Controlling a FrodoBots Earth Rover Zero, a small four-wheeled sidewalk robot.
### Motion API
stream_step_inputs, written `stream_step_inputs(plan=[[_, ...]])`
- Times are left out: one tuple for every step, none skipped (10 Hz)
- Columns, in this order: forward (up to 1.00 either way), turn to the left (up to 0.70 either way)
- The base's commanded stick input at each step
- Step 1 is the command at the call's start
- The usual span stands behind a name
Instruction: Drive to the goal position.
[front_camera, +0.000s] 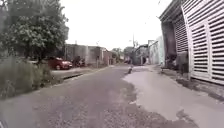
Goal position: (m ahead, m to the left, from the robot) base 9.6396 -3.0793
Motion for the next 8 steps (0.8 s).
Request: stream_step_inputs(plan=[[0.70, 0.00], [0.70, 0.00], [0.70, 0.00], [0.70, 0.00], [0.70, 0.00], [0.70, 0.00], [0.70, 0.00], [0.70, 0.00]])
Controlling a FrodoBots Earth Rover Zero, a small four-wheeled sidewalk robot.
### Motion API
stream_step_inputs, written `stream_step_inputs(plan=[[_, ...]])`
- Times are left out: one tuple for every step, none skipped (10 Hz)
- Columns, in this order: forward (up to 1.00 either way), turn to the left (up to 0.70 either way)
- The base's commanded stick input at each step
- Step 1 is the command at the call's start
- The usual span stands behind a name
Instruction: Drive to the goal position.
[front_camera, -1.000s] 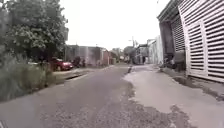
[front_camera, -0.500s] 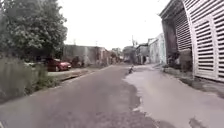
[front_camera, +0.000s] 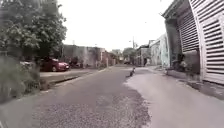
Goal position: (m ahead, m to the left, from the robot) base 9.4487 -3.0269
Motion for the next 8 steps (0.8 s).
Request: stream_step_inputs(plan=[[0.70, 0.00], [0.70, 0.00], [0.70, 0.00], [0.70, 0.00], [0.70, 0.00], [0.70, 0.00], [0.70, 0.00], [0.70, 0.00]])
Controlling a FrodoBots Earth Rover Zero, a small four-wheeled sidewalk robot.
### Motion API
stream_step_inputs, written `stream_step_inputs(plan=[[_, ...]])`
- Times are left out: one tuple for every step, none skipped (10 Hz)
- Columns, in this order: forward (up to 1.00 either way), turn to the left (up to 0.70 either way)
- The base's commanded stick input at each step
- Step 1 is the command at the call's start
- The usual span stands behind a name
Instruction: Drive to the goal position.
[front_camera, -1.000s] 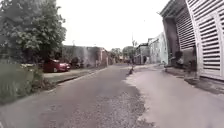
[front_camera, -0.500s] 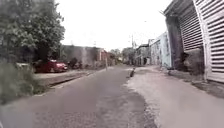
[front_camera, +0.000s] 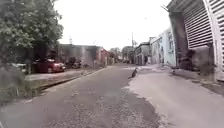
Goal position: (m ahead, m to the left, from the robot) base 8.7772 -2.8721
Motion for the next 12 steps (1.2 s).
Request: stream_step_inputs(plan=[[0.70, 0.00], [0.70, 0.00], [0.70, 0.00], [0.70, 0.00], [0.70, 0.00], [0.70, 0.00], [0.70, 0.00], [0.70, 0.00], [0.70, 0.00], [0.70, 0.00], [0.70, 0.00], [0.70, 0.00]])
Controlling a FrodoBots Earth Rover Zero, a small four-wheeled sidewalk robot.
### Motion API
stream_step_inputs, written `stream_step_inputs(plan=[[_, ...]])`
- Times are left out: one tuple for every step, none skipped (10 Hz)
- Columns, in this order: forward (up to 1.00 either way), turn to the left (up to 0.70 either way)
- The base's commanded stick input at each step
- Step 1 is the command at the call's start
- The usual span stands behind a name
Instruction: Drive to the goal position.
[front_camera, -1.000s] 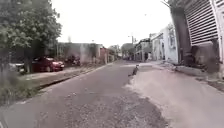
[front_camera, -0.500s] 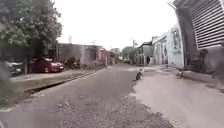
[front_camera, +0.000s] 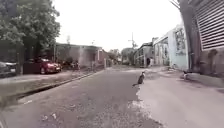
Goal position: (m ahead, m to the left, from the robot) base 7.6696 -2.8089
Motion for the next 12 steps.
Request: stream_step_inputs(plan=[[0.70, 0.00], [0.70, 0.00], [0.70, 0.00], [0.70, 0.00], [0.70, 0.00], [0.70, 0.00], [0.70, 0.00], [0.70, 0.00], [0.70, 0.00], [0.70, 0.00], [0.70, 0.00], [0.70, 0.00]])
